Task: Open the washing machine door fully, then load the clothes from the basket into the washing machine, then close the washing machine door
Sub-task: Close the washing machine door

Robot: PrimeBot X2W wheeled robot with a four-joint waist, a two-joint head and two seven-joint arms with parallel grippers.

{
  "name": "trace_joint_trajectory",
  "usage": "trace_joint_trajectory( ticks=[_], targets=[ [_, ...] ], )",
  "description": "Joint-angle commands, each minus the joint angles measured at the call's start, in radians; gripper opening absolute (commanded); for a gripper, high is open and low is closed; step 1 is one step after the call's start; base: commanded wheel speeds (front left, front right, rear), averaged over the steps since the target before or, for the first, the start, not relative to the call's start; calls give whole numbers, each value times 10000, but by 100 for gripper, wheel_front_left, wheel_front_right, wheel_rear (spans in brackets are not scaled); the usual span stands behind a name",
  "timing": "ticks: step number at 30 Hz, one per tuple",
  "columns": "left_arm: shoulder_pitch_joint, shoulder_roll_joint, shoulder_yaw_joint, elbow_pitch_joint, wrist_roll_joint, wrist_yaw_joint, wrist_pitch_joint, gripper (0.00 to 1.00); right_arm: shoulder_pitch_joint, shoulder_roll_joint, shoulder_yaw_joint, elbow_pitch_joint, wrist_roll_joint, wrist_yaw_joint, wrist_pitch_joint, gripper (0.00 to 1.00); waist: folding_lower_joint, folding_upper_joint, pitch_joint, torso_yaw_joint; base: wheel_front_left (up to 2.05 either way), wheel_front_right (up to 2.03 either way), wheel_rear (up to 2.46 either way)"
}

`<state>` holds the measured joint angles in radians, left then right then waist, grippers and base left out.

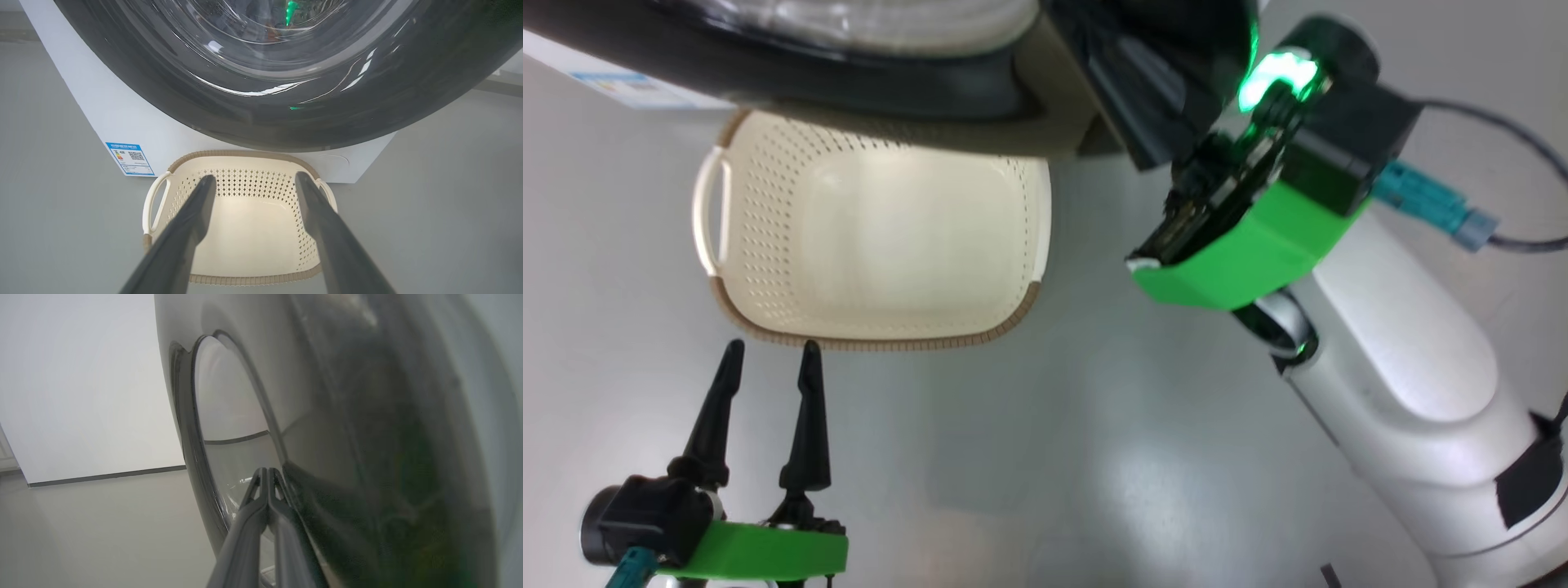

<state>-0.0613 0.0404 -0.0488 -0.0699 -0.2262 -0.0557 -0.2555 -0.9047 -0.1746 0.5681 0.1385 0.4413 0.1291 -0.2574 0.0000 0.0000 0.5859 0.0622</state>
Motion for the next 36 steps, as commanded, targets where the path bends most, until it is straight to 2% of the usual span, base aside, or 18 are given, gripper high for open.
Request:
trace_joint_trajectory(
  ticks=[1,21,29,36],
  targets=[
    [-38,99,275,-320,-47,101,-63,100,-118,300,108,-331,14,16,-44,0,0,0,590,-117,0,0,0],
    [143,99,-407,-1234,-334,796,-63,100,-2234,-495,-593,402,-163,16,-44,0,0,0,1352,448,0,0,0],
    [142,99,-645,-1090,-458,868,-63,100,-3191,-806,-1069,1153,-410,16,-44,0,0,0,1187,596,0,0,0],
    [163,99,-594,-911,-611,887,-63,100,-3052,-932,-1168,1494,-443,16,-44,0,0,0,709,532,0,0,0]
  ],
)
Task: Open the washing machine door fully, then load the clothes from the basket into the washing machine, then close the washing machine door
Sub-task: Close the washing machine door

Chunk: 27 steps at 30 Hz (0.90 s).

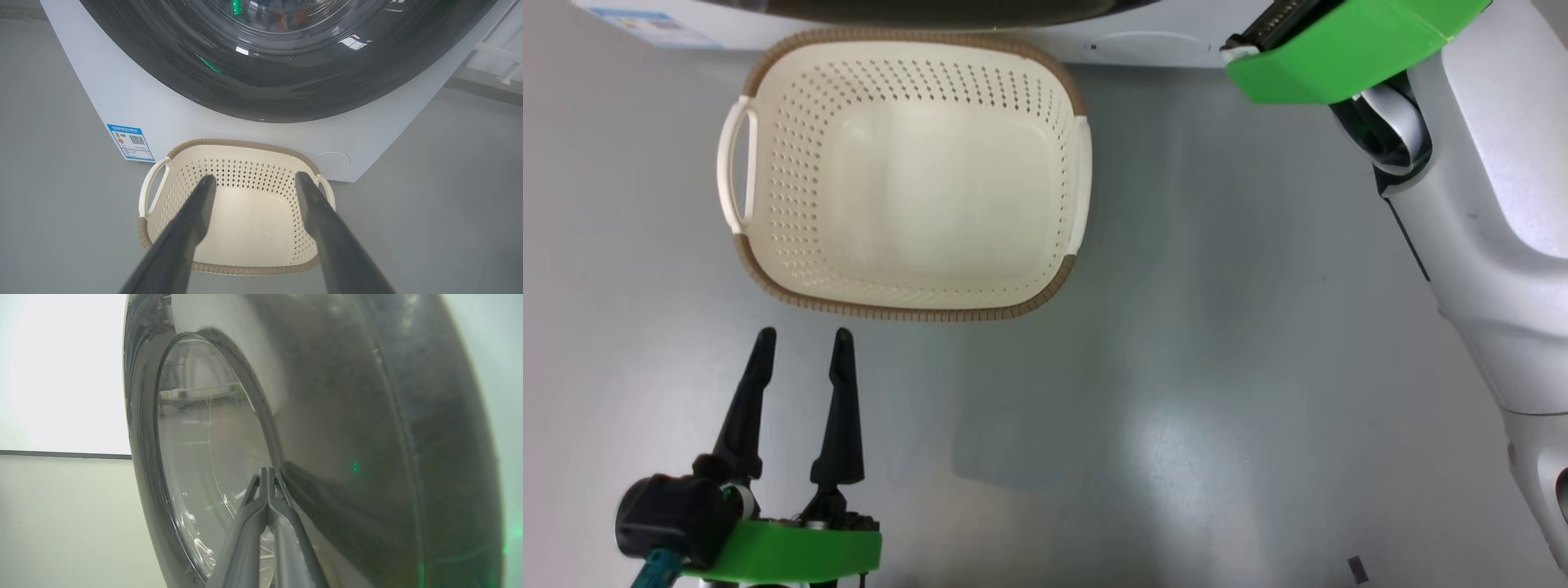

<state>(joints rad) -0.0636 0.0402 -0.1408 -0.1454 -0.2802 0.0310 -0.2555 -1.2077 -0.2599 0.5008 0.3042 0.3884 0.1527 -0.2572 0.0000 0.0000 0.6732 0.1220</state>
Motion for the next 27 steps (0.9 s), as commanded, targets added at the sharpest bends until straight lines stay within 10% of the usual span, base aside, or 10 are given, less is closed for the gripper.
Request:
trace_joint_trajectory(
  ticks=[1,12,17,20,27],
  targets=[
    [175,101,342,-110,-82,-2,-63,100,68,-63,-496,-150,93,-220,-46,0,0,0,-251,-103,0,0,0],
    [17,100,685,676,-238,-203,-63,100,1939,164,-310,-529,78,-220,-46,0,0,0,-1823,-581,0,0,0],
    [81,100,719,1282,-515,-321,-63,100,3284,151,-311,-840,48,-220,-46,47,0,0,-2838,-772,0,0,0],
    [162,100,819,1622,-696,-351,-63,100,4180,108,-338,-1005,-47,-220,-46,95,0,0,-3510,-879,0,0,0],
    [579,100,956,2189,-856,-575,-63,100,6293,377,-955,-1461,-149,-220,-46,100,0,0,-4902,-1297,0,0,0]
  ],
)
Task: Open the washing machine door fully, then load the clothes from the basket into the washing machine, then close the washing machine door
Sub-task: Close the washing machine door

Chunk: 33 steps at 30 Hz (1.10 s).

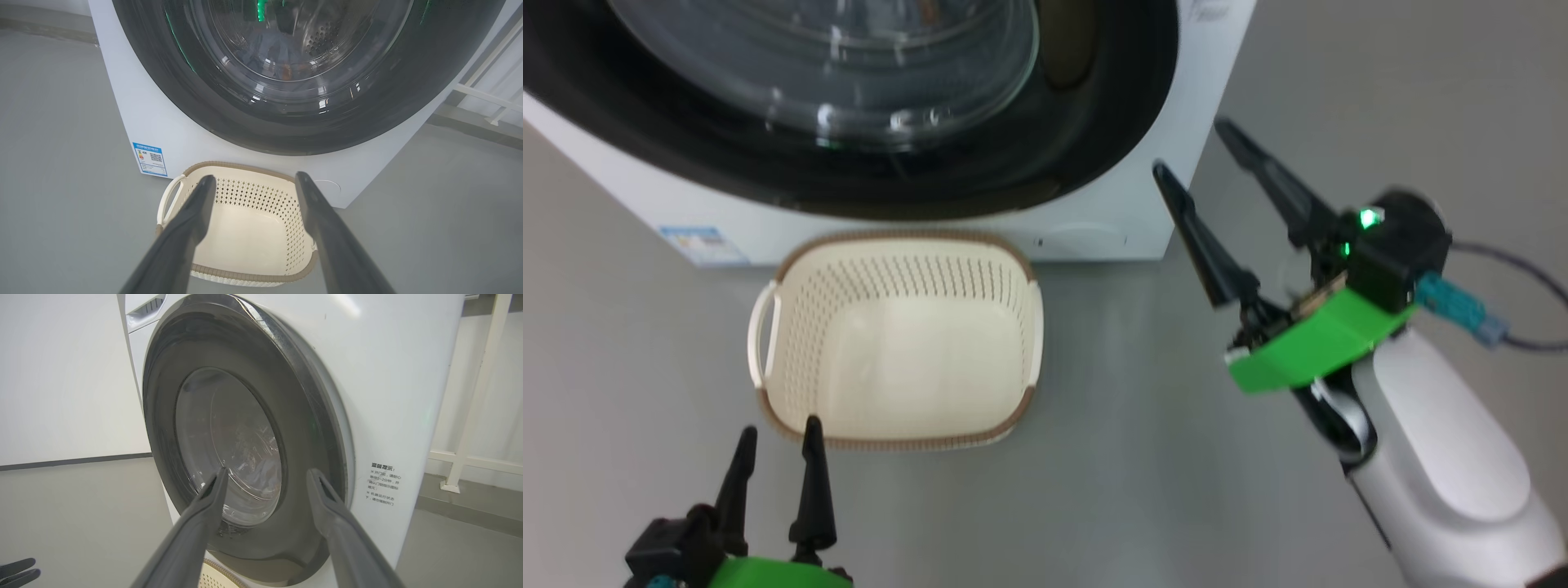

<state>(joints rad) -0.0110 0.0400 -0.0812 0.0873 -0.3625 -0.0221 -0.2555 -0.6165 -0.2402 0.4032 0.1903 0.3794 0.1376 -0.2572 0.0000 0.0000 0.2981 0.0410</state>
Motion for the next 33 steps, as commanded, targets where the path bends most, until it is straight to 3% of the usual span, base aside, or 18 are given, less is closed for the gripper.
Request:
trace_joint_trajectory(
  ticks=[1,17,33],
  targets=[
    [108,102,367,-74,-3,-65,-63,100,684,225,-109,-400,-76,-69,-46,100,0,0,-1318,-531,0,0,0],
    [677,102,89,396,82,-386,-63,100,4669,346,-2027,-1548,-526,-69,-46,100,0,0,-2701,-768,0,0,0],
    [772,102,70,593,250,-505,-63,100,6481,895,-3410,-1830,-1135,-69,-46,100,0,0,-2886,-876,0,0,0]
  ],
)
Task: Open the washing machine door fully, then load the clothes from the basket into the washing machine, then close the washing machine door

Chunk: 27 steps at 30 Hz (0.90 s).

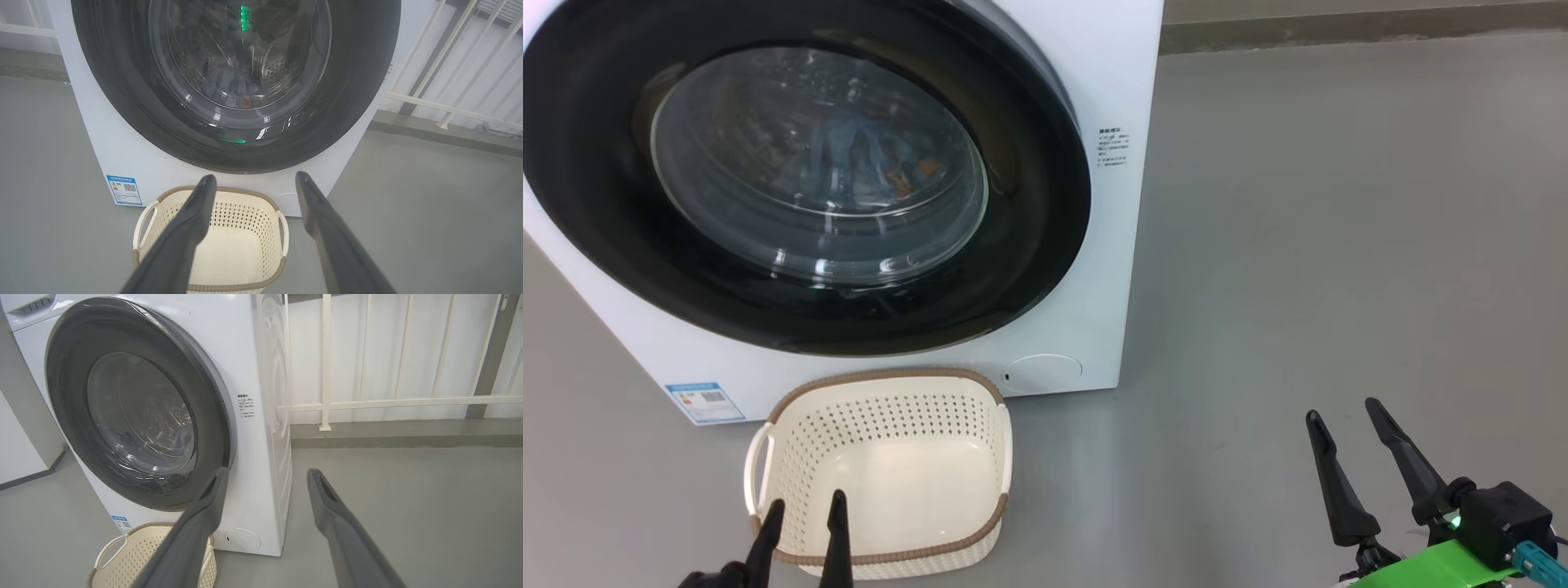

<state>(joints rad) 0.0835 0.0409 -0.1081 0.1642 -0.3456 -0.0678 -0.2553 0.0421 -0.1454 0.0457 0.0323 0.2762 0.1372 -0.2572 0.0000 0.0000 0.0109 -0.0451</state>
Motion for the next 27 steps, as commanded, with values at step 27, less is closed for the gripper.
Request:
trace_joint_trajectory(
  ticks=[27],
  targets=[
    [-59,93,538,19,343,-151,-65,100,446,374,-532,-24,-487,-65,-46,100,0,0,-189,22,0,0,0]
  ],
)
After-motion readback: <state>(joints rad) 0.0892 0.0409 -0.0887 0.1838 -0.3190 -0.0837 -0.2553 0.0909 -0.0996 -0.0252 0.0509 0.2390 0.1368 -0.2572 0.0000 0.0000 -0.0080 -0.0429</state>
